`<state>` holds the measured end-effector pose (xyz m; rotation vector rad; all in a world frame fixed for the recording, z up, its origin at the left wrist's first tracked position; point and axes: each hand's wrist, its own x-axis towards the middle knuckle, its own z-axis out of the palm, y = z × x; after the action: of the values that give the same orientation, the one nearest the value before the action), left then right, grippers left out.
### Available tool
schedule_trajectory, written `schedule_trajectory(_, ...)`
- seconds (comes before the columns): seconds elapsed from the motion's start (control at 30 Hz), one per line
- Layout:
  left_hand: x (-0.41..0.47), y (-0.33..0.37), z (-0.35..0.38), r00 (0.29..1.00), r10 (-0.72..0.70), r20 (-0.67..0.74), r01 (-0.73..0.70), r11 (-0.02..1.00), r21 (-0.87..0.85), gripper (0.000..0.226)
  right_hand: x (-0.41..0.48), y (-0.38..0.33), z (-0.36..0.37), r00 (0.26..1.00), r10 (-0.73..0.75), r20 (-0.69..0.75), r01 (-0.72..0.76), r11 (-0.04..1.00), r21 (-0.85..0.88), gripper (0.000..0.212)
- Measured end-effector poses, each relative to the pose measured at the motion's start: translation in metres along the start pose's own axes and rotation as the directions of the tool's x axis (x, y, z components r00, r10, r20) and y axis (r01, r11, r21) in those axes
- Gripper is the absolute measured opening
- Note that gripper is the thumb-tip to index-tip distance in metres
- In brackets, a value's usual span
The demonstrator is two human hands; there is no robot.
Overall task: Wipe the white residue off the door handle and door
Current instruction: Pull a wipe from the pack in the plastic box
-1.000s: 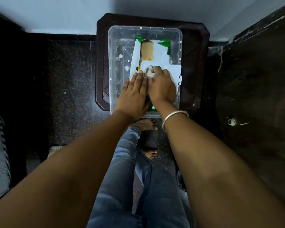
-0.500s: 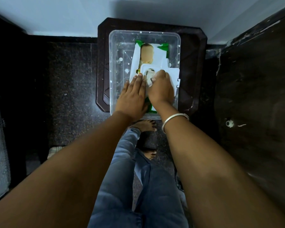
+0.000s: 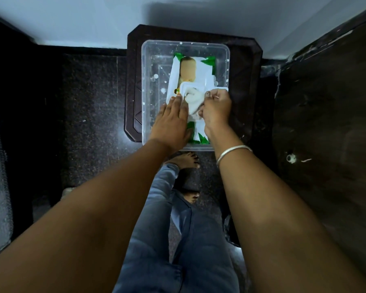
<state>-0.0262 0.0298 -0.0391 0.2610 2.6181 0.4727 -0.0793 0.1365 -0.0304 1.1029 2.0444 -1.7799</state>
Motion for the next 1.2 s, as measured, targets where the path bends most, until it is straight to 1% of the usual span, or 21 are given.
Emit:
schedule_trajectory(0.1,0.0,0.001,-0.008,0.996,-0.037,-0.084,0.028,0.994,-0.107,0.061,-0.008,-0.006,-0.004,0.994,0.008,0.109,-0.012,0.999,0.035,0.037)
schedule_trajectory(0.17,0.001,0.002,-0.014,0.983,-0.097,-0.156,0.058,0.97,-0.238,0.05,-0.013,-0.009,-0.008,0.982,0.082,0.168,-0.099,0.991,0.094,0.043)
schedule_trajectory(0.23,0.0,0.004,-0.023,0.974,-0.147,-0.174,0.069,0.918,-0.391,0.052,-0.018,-0.012,-0.013,0.964,0.156,0.216,-0.193,0.968,0.161,0.042)
schedule_trajectory(0.27,-0.002,0.007,-0.028,0.974,-0.15,-0.169,0.066,0.905,-0.42,0.058,-0.021,-0.014,-0.017,0.956,0.18,0.23,-0.226,0.956,0.189,0.04)
schedule_trajectory(0.33,-0.003,0.012,-0.037,0.978,-0.114,-0.172,0.035,0.913,-0.406,0.069,-0.025,-0.017,-0.023,0.948,0.216,0.235,-0.273,0.931,0.244,0.036)
schedule_trajectory(0.37,-0.003,0.016,-0.041,0.978,-0.085,-0.189,0.003,0.917,-0.399,0.067,-0.027,-0.02,-0.027,0.943,0.234,0.236,-0.296,0.915,0.275,0.033)
schedule_trajectory(0.43,-0.001,0.023,-0.049,0.972,-0.043,-0.23,-0.061,0.903,-0.426,0.053,-0.03,-0.027,-0.033,0.936,0.251,0.245,-0.322,0.894,0.313,0.026)
schedule_trajectory(0.5,0.0,0.03,-0.057,0.962,-0.045,-0.268,-0.086,0.884,-0.459,0.04,-0.035,-0.036,-0.039,0.947,0.214,0.241,-0.277,0.922,0.27,0.023)
schedule_trajectory(0.57,-0.001,0.038,-0.065,0.948,-0.051,-0.314,-0.107,0.878,-0.466,0.035,-0.042,-0.045,-0.046,0.959,0.158,0.234,-0.213,0.949,0.233,0.024)
schedule_trajectory(0.67,-0.01,0.053,-0.083,0.942,0.017,-0.335,-0.184,0.862,-0.473,0.033,-0.057,-0.061,-0.062,0.958,0.076,0.276,-0.158,0.945,0.286,0.025)
schedule_trajectory(0.73,-0.016,0.062,-0.095,0.946,0.05,-0.321,-0.213,0.841,-0.498,0.029,-0.068,-0.072,-0.078,0.949,0.003,0.316,-0.097,0.954,0.282,0.029)
schedule_trajectory(0.8,-0.023,0.076,-0.109,0.958,0.04,-0.285,-0.211,0.771,-0.601,0.022,-0.082,-0.083,-0.099,0.938,-0.065,0.34,-0.024,0.968,0.251,0.034)
schedule_trajectory(0.87,-0.027,0.093,-0.122,0.968,0.029,-0.248,-0.202,0.674,-0.71,0.017,-0.097,-0.093,-0.12,0.932,-0.124,0.341,0.073,0.985,0.159,0.039)
schedule_trajectory(0.93,-0.029,0.112,-0.133,0.979,0.06,-0.194,-0.192,0.584,-0.789,0.019,-0.111,-0.1,-0.14,0.923,-0.226,0.311,0.218,0.974,0.059,0.042)
schedule_trajectory(1.0,-0.032,0.136,-0.144,0.984,0.118,-0.13,-0.174,0.542,-0.822,0.023,-0.124,-0.105,-0.162,0.908,-0.328,0.262,0.337,0.941,0.012,0.045)
schedule_trajectory(1.07,-0.033,0.161,-0.154,0.984,0.153,-0.085,-0.153,0.518,-0.842,0.032,-0.136,-0.11,-0.184,0.894,-0.393,0.215,0.398,0.917,0.02,0.046)
schedule_trajectory(1.1,-0.034,0.174,-0.158,0.984,0.168,-0.061,-0.137,0.489,-0.861,0.034,-0.142,-0.111,-0.197,0.885,-0.427,0.186,0.428,0.903,0.035,0.048)
schedule_trajectory(1.17,-0.037,0.201,-0.166,0.974,0.227,-0.014,-0.116,0.441,-0.89,0.033,-0.154,-0.11,-0.223,0.865,-0.494,0.092,0.492,0.87,0.037,0.048)
schedule_trajectory(1.2,-0.04,0.216,-0.169,0.961,0.275,0.007,-0.12,0.44,-0.89,0.031,-0.159,-0.109,-0.236,0.857,-0.515,0.032,0.514,0.857,0.03,0.046)
